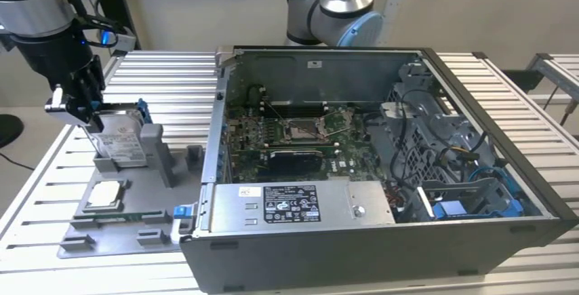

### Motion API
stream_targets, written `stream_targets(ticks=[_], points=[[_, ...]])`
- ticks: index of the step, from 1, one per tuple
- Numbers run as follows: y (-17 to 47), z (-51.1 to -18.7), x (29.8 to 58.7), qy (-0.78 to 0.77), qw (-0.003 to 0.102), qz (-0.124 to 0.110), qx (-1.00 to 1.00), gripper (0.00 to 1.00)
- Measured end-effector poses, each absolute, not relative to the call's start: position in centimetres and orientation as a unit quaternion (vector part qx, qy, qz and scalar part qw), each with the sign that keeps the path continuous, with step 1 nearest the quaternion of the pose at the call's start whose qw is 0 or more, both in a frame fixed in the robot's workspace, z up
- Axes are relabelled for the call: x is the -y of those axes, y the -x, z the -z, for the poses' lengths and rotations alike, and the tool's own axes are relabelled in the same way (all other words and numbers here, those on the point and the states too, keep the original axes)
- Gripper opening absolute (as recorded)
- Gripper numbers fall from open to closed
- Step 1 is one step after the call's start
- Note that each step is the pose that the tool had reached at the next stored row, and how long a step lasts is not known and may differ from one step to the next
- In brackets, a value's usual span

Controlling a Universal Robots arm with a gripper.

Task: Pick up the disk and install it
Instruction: 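Pick up the disk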

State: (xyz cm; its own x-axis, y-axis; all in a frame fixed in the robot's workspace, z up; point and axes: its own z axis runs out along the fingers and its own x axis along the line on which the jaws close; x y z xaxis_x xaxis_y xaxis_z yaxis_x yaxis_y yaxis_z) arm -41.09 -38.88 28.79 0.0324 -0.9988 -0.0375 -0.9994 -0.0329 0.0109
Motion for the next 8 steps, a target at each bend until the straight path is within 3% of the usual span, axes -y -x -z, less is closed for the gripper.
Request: stream_targets(ticks=[8], points=[[41.09, -28.79, 38.88, 0.718, 0.009, -0.017, -0.695, 0.00]])
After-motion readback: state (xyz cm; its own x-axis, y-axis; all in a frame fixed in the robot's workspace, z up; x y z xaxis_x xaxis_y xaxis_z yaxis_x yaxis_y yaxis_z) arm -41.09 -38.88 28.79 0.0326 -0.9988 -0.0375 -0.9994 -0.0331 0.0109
